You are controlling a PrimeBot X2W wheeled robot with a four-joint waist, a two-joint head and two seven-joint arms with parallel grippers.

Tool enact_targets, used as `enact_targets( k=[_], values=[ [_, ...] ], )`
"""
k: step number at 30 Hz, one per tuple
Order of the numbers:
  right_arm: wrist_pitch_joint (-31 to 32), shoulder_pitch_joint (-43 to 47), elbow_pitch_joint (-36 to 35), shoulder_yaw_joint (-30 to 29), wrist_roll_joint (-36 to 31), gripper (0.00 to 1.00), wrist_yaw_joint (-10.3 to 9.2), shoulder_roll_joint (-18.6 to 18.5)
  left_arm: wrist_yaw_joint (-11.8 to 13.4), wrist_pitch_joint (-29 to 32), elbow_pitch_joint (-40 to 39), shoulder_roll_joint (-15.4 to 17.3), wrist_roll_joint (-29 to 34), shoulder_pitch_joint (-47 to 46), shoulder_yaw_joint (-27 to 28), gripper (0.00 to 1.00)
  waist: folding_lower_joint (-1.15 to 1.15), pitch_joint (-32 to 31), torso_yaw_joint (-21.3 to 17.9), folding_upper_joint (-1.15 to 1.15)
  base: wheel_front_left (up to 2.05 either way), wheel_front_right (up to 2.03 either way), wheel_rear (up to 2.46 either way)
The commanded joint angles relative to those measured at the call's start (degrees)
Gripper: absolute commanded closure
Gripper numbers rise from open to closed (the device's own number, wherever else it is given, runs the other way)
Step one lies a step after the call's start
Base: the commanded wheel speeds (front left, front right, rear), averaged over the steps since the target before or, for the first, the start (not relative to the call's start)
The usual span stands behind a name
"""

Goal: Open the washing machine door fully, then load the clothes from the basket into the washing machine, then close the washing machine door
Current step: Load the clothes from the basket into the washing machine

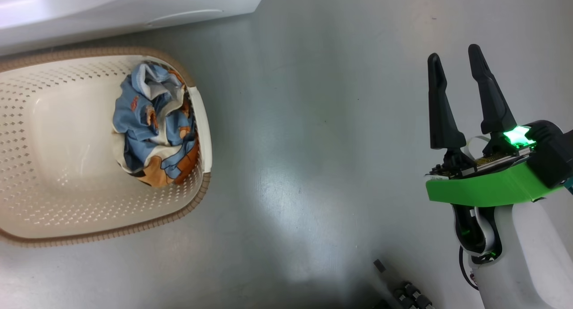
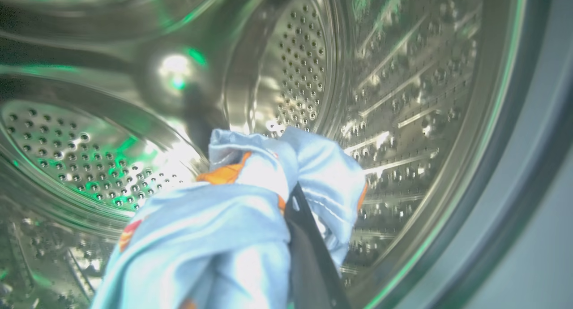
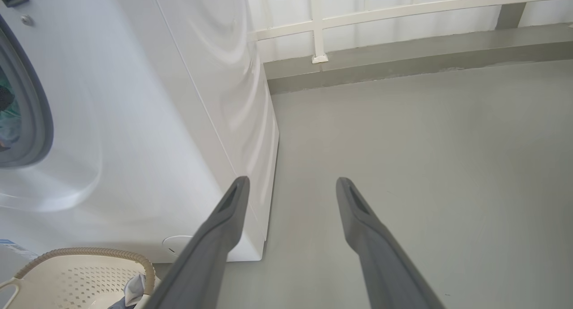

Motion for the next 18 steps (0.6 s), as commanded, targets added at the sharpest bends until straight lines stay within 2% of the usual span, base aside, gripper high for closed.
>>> enact_targets(
  k=[1,4,6,8,11,18],
  values=[
    [-0.45,0.51,-1.49,1.31,0.51,0.0,0.32,0.21,0.03,-0.29,0.98,3.09,-0.81,0.12,-0.21,1.0,-0.01,0.03,0.07,0.0,0.0,0.0,0.0],
    [-0.45,0.57,-1.45,1.27,0.44,0.0,0.32,0.22,0.03,-0.29,6.25,3.07,-3.1,-1.11,-3.84,1.0,-0.01,-0.09,0.25,0.0,0.0,0.0,0.0],
    [-0.45,0.63,-1.38,1.17,0.38,0.0,0.32,0.22,0.03,-0.29,9.94,2.87,-4.83,-2.33,-6.45,0.61,-0.01,-0.27,0.43,0.0,0.0,0.0,0.0],
    [-0.45,0.64,-1.32,1.15,0.35,0.0,0.32,0.22,0.03,-0.29,13.23,2.5,-7.1,-3.6,-8.3,0.0,-0.01,-0.45,0.55,0.0,0.0,0.0,0.0],
    [-0.45,0.58,-1.34,1.13,0.34,0.0,0.32,0.22,0.03,-0.29,15.65,2.54,-9.36,-5.69,-11.51,0.0,-0.01,-0.53,0.76,0.0,0.0,0.0,0.0],
    [-0.45,0.48,-1.32,1.1,0.18,0.0,0.32,0.22,0.03,-0.29,16.75,3.0,-12.87,-7.5,-14.75,0.0,-0.01,-0.72,1.21,0.0,0.0,0.0,0.0]
  ],
)
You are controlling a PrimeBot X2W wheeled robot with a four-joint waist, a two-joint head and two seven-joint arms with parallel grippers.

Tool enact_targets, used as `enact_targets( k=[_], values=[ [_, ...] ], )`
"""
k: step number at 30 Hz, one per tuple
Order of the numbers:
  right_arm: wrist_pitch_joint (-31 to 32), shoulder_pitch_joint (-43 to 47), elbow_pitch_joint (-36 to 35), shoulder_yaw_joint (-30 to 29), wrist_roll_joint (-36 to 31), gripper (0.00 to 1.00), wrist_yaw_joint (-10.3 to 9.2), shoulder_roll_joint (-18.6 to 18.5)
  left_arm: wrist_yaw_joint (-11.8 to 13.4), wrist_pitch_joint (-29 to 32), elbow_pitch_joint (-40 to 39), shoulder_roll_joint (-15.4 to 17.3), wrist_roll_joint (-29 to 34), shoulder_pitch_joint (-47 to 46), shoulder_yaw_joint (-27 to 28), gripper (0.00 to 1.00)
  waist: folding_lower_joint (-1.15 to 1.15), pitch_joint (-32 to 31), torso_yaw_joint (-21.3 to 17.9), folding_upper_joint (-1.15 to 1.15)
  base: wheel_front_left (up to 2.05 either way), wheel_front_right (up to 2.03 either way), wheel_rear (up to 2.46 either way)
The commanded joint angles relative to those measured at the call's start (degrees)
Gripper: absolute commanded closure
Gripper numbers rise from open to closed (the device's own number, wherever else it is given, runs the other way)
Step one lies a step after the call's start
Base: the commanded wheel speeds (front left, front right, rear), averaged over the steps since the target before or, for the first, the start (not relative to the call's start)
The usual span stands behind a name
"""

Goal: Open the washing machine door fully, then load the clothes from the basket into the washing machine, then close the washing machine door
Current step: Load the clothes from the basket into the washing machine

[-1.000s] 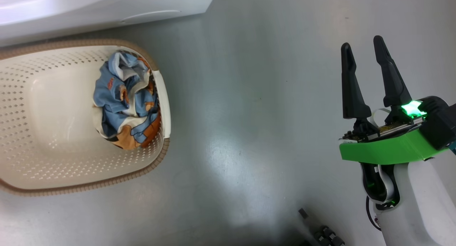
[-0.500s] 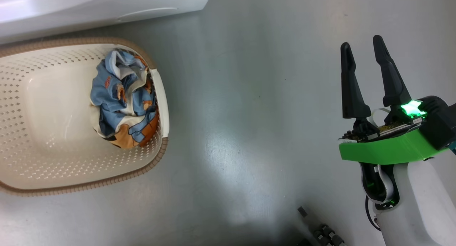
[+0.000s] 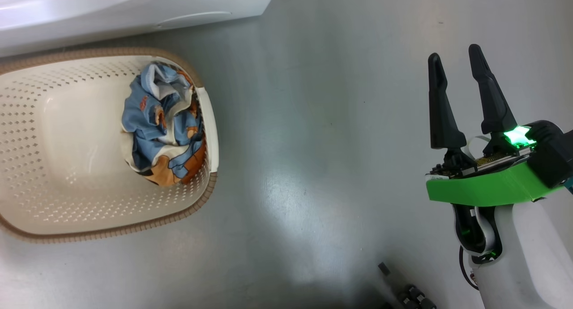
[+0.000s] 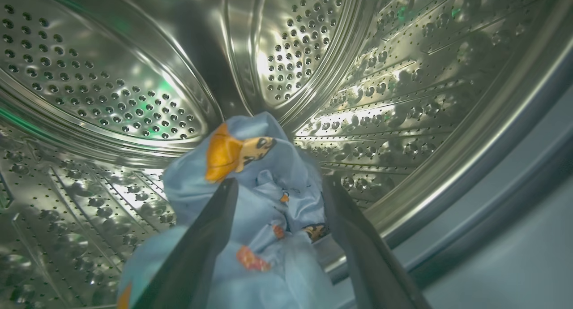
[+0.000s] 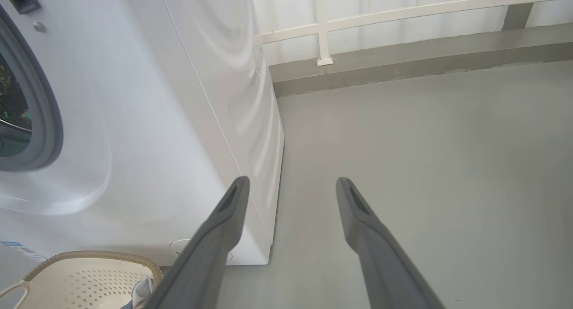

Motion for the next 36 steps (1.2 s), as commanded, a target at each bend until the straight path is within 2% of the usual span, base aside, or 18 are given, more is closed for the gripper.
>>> enact_targets(
  k=[1,6,11,14,18,28,36],
  values=[
    [-0.45,0.47,-1.31,1.16,0.13,0.0,0.32,0.19,0.03,-0.3,-0.6,3.08,-0.94,-1.17,0.62,0.0,0.0,-0.05,0.1,0.0,0.0,0.0,0.0],
    [-0.45,0.49,-1.32,1.15,-0.12,0.0,0.32,0.19,0.03,-0.3,-1.57,3.52,-2.34,-0.82,0.45,0.0,0.0,-0.36,0.41,0.0,0.0,0.0,0.0],
    [-0.45,0.57,-1.15,1.08,-0.42,0.0,0.32,0.19,0.03,-0.3,-3.81,3.45,-2.7,0.87,2.99,0.0,0.0,-1.11,0.74,0.0,0.0,0.0,0.0],
    [-0.45,0.74,-1.07,0.91,-0.69,0.0,0.32,0.19,0.03,-0.3,-5.43,2.92,-2.85,2.95,5.62,0.0,0.0,-1.92,1.01,0.0,0.0,0.0,0.0],
    [-0.45,1.11,-0.92,0.38,-1.32,0.0,0.32,0.19,0.03,-0.3,-8.83,1.35,-1.93,7.54,11.76,0.0,0.0,-3.79,1.66,0.0,0.0,0.0,0.0],
    [-0.45,2.27,0.31,0.06,-2.26,0.0,0.32,0.19,0.03,-0.3,-16.73,-3.42,5.02,20.68,24.34,0.0,0.0,-9.47,2.86,0.0,0.0,0.0,0.0],
    [-0.45,3.69,2.08,-0.11,-3.96,0.0,0.32,0.19,0.03,-0.3,-21.77,-5.72,9.85,31.99,30.16,0.0,0.0,-15.23,3.79,0.0,0.0,0.0,0.0]
  ],
)
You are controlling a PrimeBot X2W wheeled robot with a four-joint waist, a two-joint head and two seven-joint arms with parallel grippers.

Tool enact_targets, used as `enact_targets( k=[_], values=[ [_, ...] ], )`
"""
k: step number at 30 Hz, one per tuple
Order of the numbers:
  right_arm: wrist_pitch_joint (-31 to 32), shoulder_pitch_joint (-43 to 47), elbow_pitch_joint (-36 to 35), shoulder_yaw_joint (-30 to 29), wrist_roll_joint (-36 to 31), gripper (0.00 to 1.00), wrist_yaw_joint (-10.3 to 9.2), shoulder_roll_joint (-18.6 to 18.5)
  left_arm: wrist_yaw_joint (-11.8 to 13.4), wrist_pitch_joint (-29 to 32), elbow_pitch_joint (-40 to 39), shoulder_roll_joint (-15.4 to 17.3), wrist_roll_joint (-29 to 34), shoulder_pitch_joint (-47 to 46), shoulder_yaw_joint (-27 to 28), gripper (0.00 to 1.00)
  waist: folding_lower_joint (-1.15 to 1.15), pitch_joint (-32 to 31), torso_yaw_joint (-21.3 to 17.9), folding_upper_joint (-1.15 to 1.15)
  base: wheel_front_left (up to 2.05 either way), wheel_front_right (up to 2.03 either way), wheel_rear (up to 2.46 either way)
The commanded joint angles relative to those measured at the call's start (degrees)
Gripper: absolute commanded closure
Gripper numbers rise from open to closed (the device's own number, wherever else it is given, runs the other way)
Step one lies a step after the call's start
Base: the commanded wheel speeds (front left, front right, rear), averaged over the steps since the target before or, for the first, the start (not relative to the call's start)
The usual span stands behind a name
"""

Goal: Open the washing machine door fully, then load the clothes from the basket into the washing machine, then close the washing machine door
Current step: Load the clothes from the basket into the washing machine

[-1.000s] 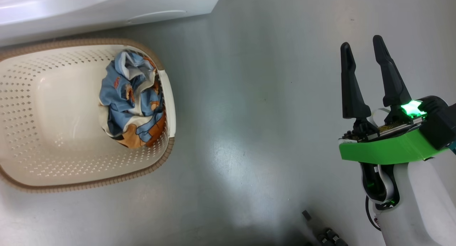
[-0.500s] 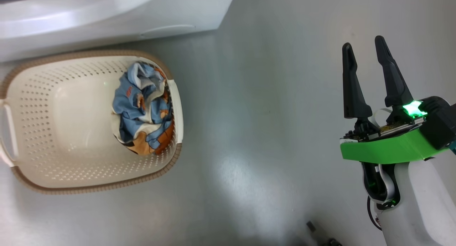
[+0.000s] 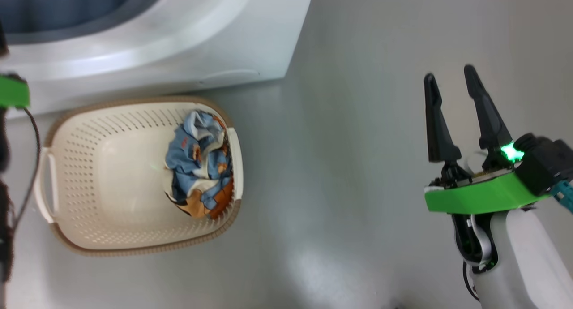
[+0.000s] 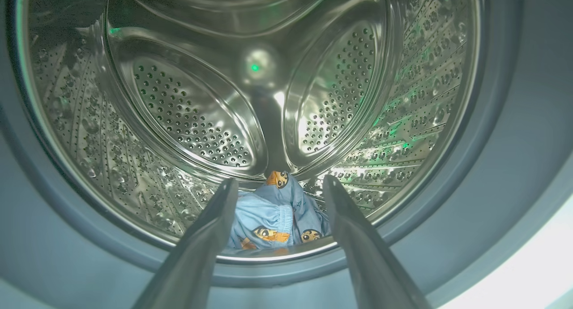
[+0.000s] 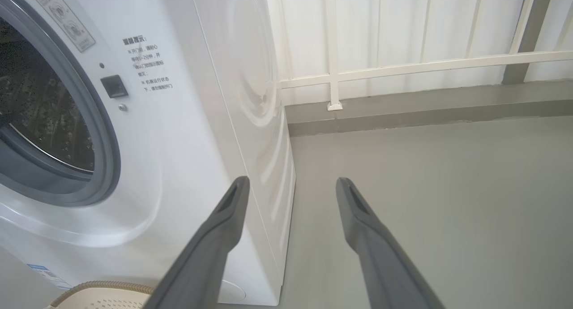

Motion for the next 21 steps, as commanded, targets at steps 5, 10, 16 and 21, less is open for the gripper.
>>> enact_targets(
  k=[5,10,16,21],
  values=[
    [-0.45,3.05,-0.07,-0.19,-2.05,0.0,0.32,-0.07,0.03,-0.3,-4.12,-0.73,1.83,6.2,5.12,0.0,0.01,-6.01,2.12,0.0,0.0,0.0,0.0],
    [-0.45,4.34,0.46,-0.81,-1.72,0.0,0.32,-0.9,0.03,-0.3,-5.74,-3.09,3.38,10.33,6.68,0.0,0.01,-8.63,3.08,0.0,0.0,0.0,0.0],
    [-0.45,6.01,1.12,-1.24,-0.98,0.0,0.32,-2.13,0.03,-0.3,-7.12,-5.12,5.75,16.49,7.85,0.0,0.01,-12.22,4.09,0.0,0.0,0.0,0.0],
    [-0.45,7.66,1.43,-1.87,-0.49,0.0,0.32,-3.03,0.03,-0.3,-8.37,-6.7,6.81,21.63,8.6,0.0,0.01,-14.87,5.05,0.0,0.0,0.0,0.0]
  ],
)
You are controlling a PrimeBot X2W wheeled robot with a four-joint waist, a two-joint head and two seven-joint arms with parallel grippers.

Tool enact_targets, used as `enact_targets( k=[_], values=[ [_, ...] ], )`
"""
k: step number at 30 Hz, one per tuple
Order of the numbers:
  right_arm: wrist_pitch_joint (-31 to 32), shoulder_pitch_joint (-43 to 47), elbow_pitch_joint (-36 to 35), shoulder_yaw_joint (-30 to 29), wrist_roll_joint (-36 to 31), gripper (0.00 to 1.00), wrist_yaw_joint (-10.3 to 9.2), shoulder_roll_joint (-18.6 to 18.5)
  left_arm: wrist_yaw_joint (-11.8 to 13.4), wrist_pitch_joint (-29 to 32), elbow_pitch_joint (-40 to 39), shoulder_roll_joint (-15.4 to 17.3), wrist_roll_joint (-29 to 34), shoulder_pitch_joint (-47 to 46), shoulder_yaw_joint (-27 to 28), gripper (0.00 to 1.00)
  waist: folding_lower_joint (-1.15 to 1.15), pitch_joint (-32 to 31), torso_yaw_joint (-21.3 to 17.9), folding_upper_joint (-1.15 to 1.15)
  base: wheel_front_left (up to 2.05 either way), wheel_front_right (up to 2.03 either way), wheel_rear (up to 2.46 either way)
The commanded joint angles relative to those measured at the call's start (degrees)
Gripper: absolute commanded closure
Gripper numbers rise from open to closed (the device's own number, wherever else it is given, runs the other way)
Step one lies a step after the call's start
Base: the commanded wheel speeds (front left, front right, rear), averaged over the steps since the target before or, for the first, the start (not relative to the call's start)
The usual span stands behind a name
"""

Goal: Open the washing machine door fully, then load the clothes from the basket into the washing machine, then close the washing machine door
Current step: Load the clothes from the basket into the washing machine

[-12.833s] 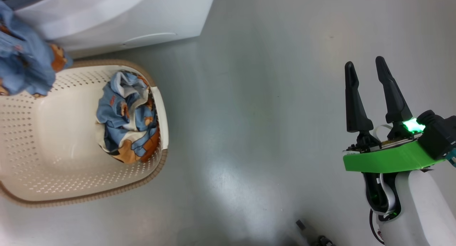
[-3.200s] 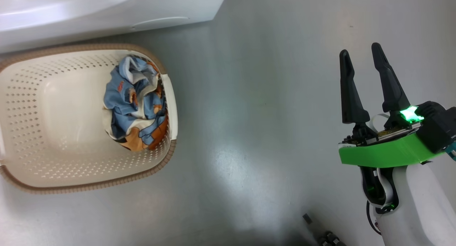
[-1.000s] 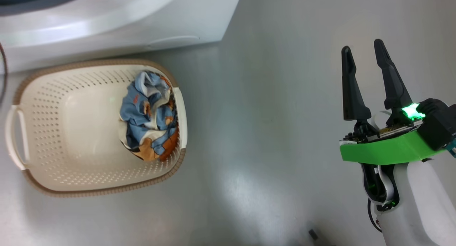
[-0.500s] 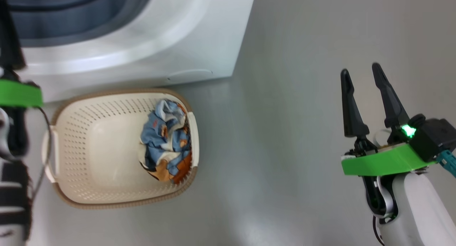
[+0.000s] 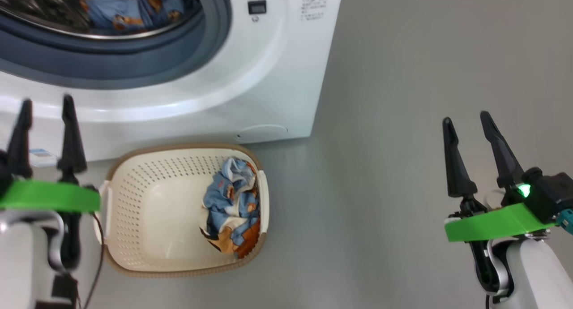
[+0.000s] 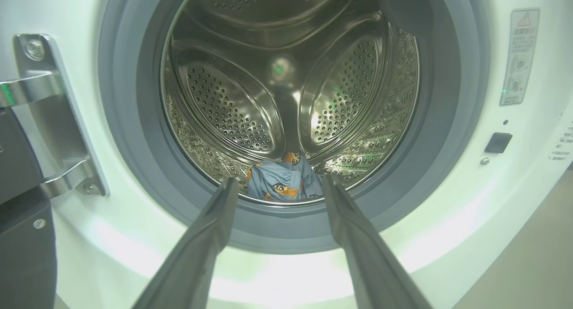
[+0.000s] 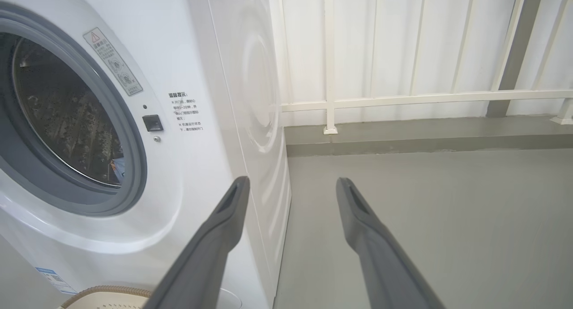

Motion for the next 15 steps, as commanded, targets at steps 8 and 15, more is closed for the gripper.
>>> enact_targets(
  k=[8,15],
  values=[
    [-0.45,4.17,-0.91,0.22,1.15,0.0,0.32,-1.6,0.03,-0.3,-5.4,0.13,1.91,8.37,3.47,0.0,0.01,-6.01,2.72,0.0,0.0,0.0,0.0],
    [-0.45,6.19,-0.84,-0.44,1.86,0.0,0.32,-2.07,0.03,-0.3,-9.91,-1.14,3.34,15.11,4.89,0.0,0.01,-8.45,3.15,0.0,0.0,0.0,0.0]
  ],
)
